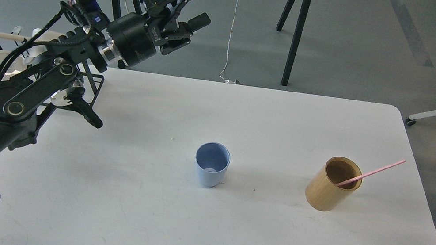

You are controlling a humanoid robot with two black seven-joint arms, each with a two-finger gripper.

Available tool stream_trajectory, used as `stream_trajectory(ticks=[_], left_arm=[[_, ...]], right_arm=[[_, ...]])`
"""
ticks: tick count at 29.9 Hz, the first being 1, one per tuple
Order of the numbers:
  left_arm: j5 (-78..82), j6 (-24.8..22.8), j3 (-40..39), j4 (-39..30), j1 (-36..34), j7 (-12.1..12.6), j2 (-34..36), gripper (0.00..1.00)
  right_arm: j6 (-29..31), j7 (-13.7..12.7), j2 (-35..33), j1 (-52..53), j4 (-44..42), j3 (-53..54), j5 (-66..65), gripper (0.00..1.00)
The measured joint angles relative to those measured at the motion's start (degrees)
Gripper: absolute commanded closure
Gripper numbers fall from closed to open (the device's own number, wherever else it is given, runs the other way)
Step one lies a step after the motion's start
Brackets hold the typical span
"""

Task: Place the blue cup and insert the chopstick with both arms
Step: 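Withdraw the left gripper up and away from the blue cup, then move the right gripper to the pink chopstick in the tan cup and grasp it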

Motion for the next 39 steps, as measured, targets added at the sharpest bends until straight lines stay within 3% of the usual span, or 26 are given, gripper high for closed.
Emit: stream_trajectory(ticks=[9,16,21,25,31,39], left_arm=[[-3.5,0.0,-2.2,-2.5,2.3,0.0,3.8,0.04],[-3.5,0.0,-2.2,-2.6,4.2,0.0,3.9,0.04],[-3.5,0.0,-2.2,-2.6,4.9,0.0,3.5,0.03],[-3.5,0.0,-2.1,-2.6,5.2,0.0,3.2,0.03],[-3.5,0.0,-2.0,-2.6,5.5,0.0,3.1,0.03],[-3.5,0.0,-2.0,-2.5,5.9,0.0,3.0,0.03]], right_arm=[[-1.0,0.0,-11.5,-2.4,20.1,-0.6,-35.0,0.00],[-19.4,0.0,-13.9,-9.1,23.8,-3.3,-52.8,0.00],[-32.8,0.0,-14.0,-13.1,23.6,-7.8,-55.7,0.01],[-39.6,0.0,-13.8,-15.4,22.0,-11.2,-55.5,0.01],[-45.2,0.0,-12.4,-19.4,19.4,-12.1,-54.2,0.01],[-46.9,0.0,-8.6,-23.3,18.3,-12.2,-53.0,0.05]])
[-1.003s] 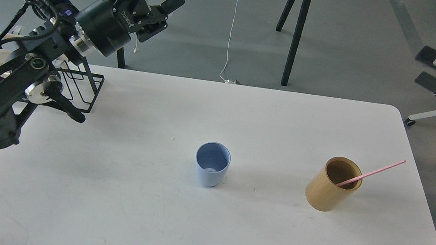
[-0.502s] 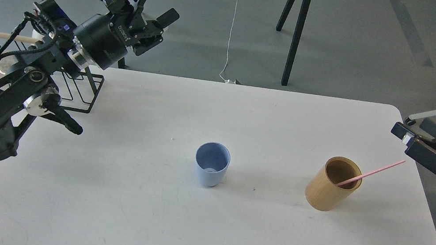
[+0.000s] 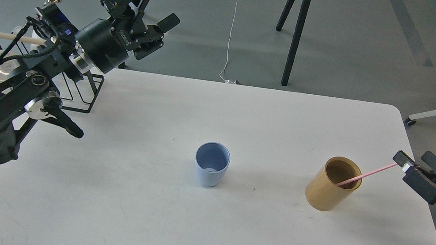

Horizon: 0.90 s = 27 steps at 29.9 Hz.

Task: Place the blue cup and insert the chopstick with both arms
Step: 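Move the right gripper to the pink chopstick in the tan cup and grasp it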

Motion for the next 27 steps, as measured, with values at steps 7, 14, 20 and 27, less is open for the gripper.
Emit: stream_trajectory(ticks=[7,14,20,27], left_arm=[[0.0,0.0,0.0,0.2,0.6,0.0,0.0,0.02],[0.0,0.0,0.0,0.3,1.6,0.0,0.0,0.02],[0.0,0.0,0.0,0.3,1.6,0.0,0.0,0.02],[0.0,0.0,0.0,0.2,1.7,0.0,0.0,0.02]], right_arm=[[-0.5,0.0,3.6,-0.4,-1.5,-0.2,0.0,0.23],[-1.0,0.0,3.7,-1.6,-1.4,-0.3,-0.1,0.35],[-1.7,0.0,3.7,-2.3,-1.3,-0.3,-0.1,0.47],[-1.8,0.0,3.7,-2.3,-1.3,-0.3,-0.2,0.65]])
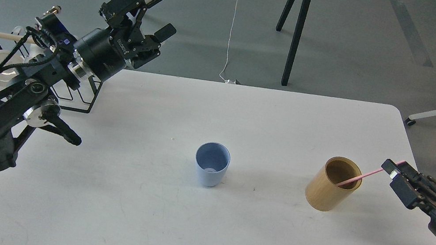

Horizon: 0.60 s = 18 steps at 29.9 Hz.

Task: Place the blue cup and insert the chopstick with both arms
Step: 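Move the right gripper to the pink chopstick in the tan cup and grasp it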

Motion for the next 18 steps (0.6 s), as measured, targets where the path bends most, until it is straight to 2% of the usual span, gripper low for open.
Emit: stream_trajectory(ticks=[18], left_arm=[[0.0,0.0,0.0,0.0,0.8,0.0,-1.3,0.02]], right_arm=[[-0.1,0.0,0.5,0.0,-0.2,0.8,0.0,0.78]])
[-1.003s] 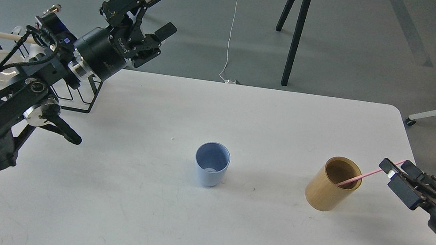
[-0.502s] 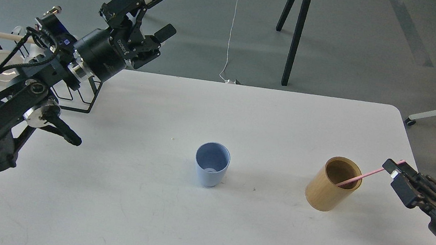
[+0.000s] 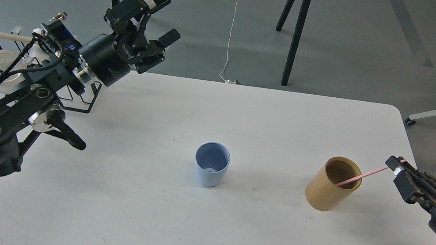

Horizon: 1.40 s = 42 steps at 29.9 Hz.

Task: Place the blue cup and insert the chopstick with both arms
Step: 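Move the right gripper to the pink chopstick in the tan cup and grasp it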

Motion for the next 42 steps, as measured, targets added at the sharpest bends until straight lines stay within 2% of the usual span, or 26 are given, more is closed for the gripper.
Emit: stream_trajectory(ticks=[12,25,42], left_arm=[[0.0,0.0,0.0,0.0,0.6,0.0,0.0,0.02],[0.0,0.0,0.0,0.1,1.0,0.0,0.0,0.02],[0.1,0.0,0.1,0.1,1.2,0.0,-0.7,0.02]], right_arm=[[-0.1,0.0,0.1,0.0,0.0,-0.1,0.0,0.83],[-0.4,0.0,0.5,0.0,0.0,-0.5,0.0,0.93],[-0.5,0.0,0.4,0.1,0.3,0.4,0.1,0.96]])
